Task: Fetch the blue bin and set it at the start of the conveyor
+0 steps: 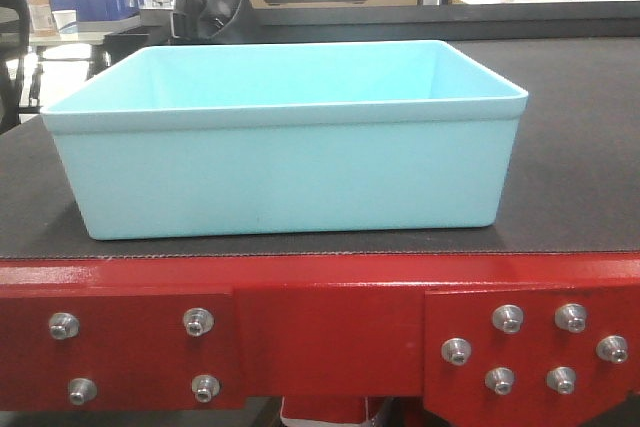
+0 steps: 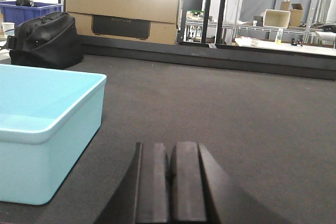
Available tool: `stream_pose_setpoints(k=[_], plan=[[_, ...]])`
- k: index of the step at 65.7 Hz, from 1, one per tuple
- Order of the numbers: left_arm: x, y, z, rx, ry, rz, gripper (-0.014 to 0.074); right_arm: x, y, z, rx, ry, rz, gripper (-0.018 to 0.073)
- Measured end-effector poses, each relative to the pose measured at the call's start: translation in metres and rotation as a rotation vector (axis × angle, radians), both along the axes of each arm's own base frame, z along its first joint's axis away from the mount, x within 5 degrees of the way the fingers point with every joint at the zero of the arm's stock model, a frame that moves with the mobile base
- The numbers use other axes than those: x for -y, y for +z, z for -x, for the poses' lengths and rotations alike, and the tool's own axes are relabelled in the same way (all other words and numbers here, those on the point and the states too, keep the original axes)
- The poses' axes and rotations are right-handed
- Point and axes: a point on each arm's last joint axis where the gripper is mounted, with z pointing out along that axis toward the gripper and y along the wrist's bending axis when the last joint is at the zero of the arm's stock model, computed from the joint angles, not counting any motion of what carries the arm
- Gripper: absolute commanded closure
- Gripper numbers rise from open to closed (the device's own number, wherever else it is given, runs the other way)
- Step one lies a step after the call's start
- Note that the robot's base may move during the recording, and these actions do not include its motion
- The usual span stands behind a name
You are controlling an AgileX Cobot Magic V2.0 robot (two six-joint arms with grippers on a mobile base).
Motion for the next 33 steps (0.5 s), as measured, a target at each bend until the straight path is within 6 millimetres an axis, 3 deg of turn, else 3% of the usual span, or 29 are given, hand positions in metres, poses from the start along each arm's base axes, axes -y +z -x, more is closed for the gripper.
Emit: stream_pose_setpoints(k=[13, 33], plan=[[-0.004, -0.036, -0.008, -0.036, 0.094, -0.003, 0.0708, 0.000, -0.001, 0.000, -0.001, 0.000, 0.000, 0.0726], [-0.007, -0.026, -0.008, 0.090, 0.147, 0.006, 0.0708, 0.000, -0.001, 0.000, -0.001, 0.000, 0.000, 0.0726]])
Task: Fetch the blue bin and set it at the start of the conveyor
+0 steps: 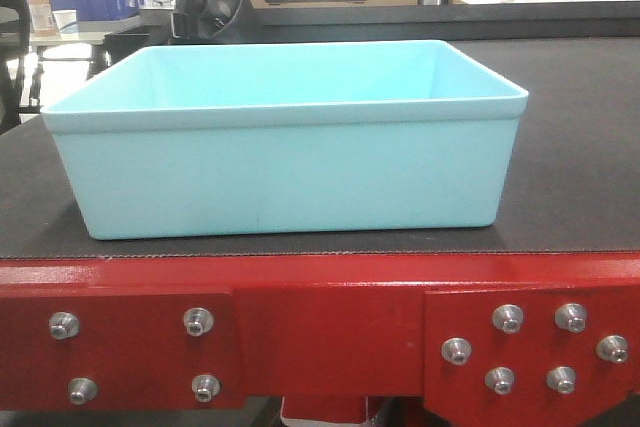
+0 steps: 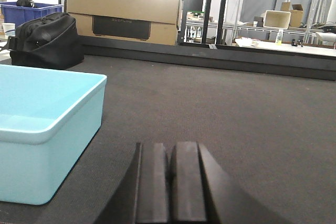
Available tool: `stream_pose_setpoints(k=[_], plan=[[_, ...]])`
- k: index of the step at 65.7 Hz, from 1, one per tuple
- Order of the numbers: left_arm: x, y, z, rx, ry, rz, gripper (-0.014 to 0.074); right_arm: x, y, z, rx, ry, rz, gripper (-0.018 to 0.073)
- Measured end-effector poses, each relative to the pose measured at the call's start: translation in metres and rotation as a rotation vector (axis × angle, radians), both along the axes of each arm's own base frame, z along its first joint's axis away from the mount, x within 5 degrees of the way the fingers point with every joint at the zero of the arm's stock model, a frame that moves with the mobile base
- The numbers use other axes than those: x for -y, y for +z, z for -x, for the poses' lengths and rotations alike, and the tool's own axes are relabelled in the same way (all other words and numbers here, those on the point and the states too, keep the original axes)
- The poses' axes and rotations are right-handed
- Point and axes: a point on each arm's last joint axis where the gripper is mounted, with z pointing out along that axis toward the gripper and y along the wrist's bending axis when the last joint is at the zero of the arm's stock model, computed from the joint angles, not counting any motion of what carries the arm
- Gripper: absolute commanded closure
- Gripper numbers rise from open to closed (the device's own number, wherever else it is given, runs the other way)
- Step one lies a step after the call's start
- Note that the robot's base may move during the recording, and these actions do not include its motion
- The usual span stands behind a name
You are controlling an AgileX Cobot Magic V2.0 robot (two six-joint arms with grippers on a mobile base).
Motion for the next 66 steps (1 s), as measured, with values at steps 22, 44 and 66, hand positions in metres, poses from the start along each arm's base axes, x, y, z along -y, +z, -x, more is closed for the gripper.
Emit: stream_pose_setpoints(k=[22, 44, 66], plan=[[0.0001, 0.0029, 0.0003, 0.037, -0.001, 0.000, 0.0708, 0.0000, 0.0000, 0.0000, 0.000, 0.000, 0.000, 0.0726], [0.0002, 0.0035, 0.0004, 0.043, -0.002, -0.001, 0.0708, 0.0000, 0.0000, 0.0000, 0.000, 0.000, 0.000, 0.0726], [0.0002, 0.0035, 0.0004, 0.043, -0.002, -0.001, 0.0708, 0.0000, 0.0000, 0.0000, 0.000, 0.000, 0.000, 0.0726]])
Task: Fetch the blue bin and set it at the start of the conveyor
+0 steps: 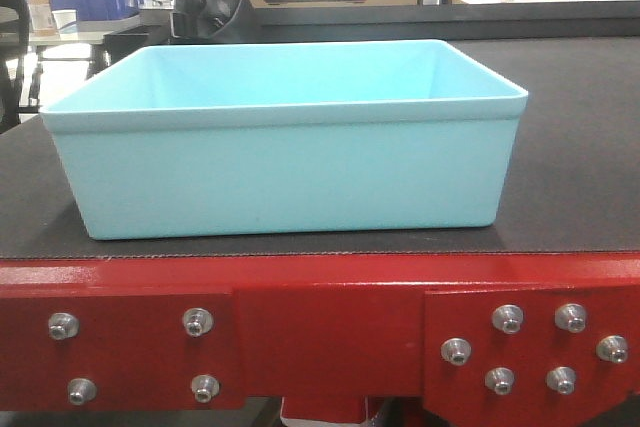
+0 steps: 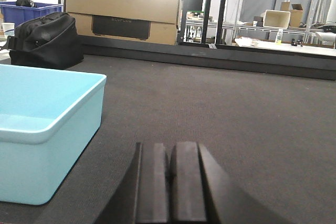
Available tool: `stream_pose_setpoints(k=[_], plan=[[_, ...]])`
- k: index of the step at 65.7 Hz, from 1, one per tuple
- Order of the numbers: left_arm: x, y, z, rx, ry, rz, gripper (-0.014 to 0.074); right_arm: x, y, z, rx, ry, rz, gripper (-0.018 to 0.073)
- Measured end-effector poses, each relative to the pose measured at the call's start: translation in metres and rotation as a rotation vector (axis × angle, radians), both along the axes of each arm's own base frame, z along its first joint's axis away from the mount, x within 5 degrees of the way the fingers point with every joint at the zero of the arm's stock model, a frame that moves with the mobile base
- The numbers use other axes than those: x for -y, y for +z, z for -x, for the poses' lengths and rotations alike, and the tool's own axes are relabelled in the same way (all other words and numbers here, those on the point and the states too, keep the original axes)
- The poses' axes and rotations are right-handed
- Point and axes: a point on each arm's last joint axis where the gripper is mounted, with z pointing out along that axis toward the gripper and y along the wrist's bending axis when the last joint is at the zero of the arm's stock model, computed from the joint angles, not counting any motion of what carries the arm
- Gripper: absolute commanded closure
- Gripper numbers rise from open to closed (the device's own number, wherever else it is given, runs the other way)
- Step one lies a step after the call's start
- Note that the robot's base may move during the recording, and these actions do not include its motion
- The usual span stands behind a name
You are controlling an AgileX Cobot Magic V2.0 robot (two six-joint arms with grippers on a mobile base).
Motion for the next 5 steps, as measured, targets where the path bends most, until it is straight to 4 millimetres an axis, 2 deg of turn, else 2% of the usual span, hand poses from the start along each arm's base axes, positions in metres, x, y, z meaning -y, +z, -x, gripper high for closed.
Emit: stream_pose_setpoints(k=[5], plan=[[0.0000, 0.0000, 0.0000, 0.000, 0.000, 0.000, 0.0708, 0.0000, 0.0000, 0.0000, 0.000, 0.000, 0.000, 0.0726]])
